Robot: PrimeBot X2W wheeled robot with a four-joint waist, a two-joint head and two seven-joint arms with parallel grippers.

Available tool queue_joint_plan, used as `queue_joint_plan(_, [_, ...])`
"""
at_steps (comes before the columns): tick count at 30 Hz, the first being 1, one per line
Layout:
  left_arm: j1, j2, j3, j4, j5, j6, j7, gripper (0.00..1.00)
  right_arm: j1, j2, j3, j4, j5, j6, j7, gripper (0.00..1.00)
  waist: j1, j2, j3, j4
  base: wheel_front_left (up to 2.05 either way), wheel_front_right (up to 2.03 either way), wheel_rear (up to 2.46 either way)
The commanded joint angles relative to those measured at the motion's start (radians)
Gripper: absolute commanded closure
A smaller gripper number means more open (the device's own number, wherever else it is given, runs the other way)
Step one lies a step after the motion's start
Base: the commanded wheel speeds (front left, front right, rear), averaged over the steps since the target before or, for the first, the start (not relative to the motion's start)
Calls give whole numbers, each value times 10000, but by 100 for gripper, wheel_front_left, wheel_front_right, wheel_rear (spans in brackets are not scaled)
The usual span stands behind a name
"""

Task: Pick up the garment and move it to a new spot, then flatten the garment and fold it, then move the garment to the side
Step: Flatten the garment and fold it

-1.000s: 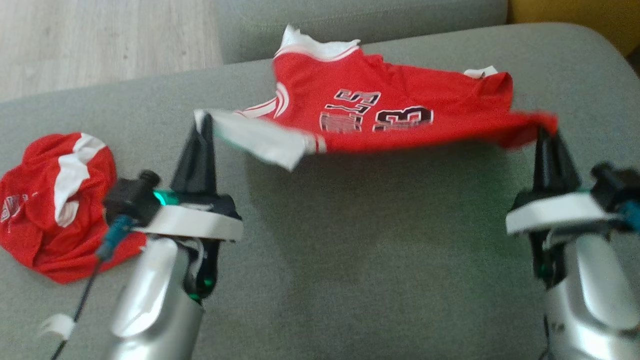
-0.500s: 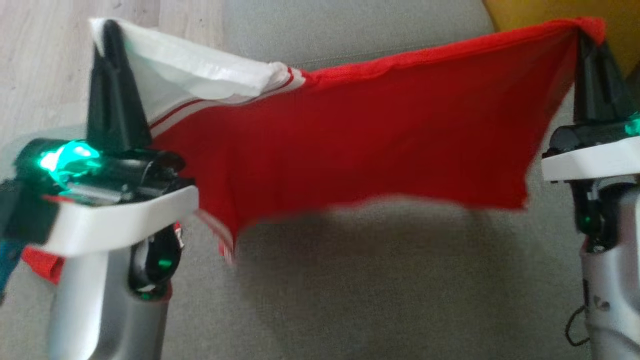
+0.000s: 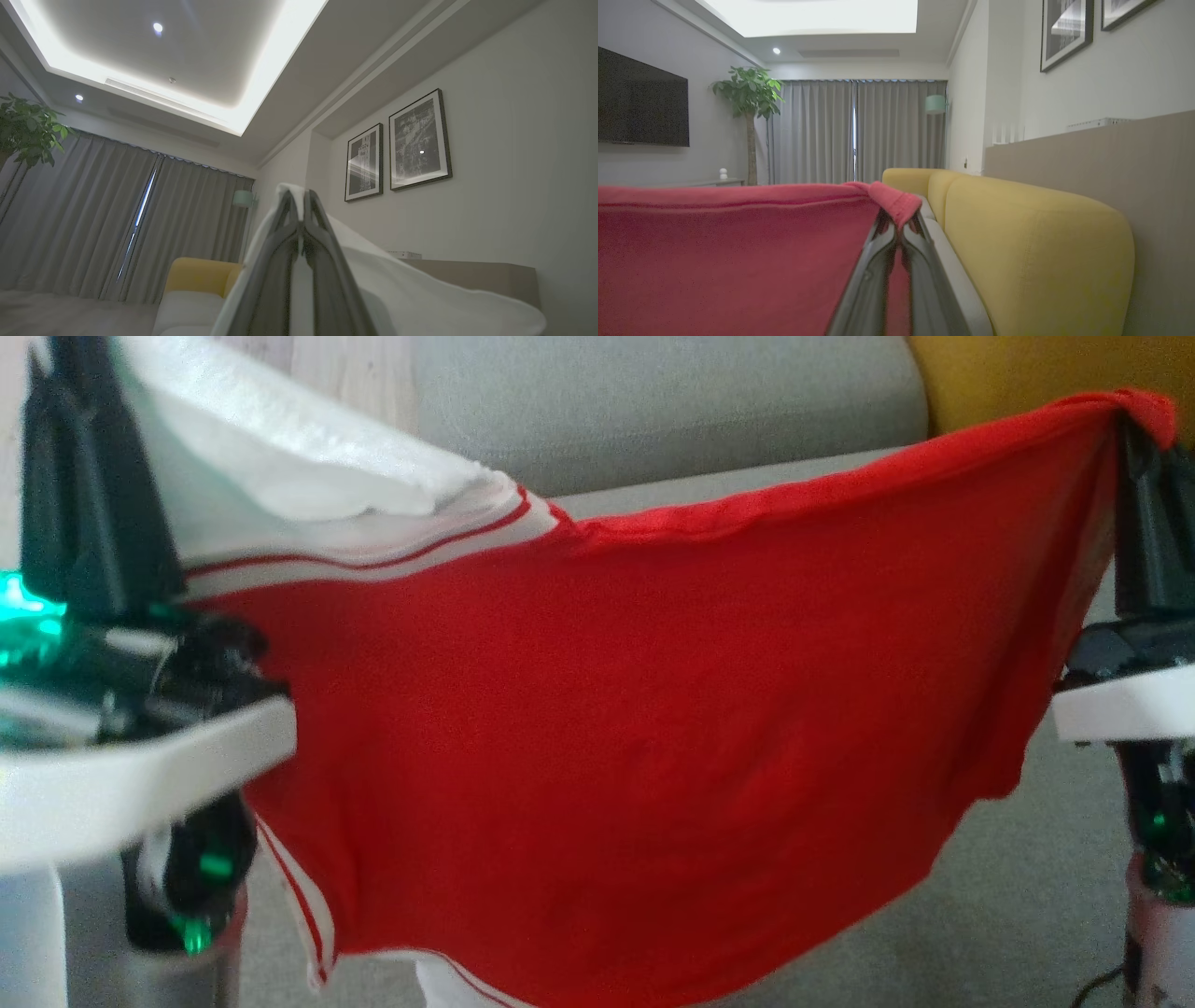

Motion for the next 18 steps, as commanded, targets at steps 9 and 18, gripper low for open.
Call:
queue_joint_plan(9, [-4456,847,250,4338,-203,-816,512,100,-4210,-295,505,2941,797,-7,99,100,1,-1,2315,40,0,0,0])
queue_joint_plan(18, [-9451,979,458,10076,426,-1293,-1905,100,-9751,-884,1256,8758,446,-7,-3143,100,1,-1,3648,365,0,0,0])
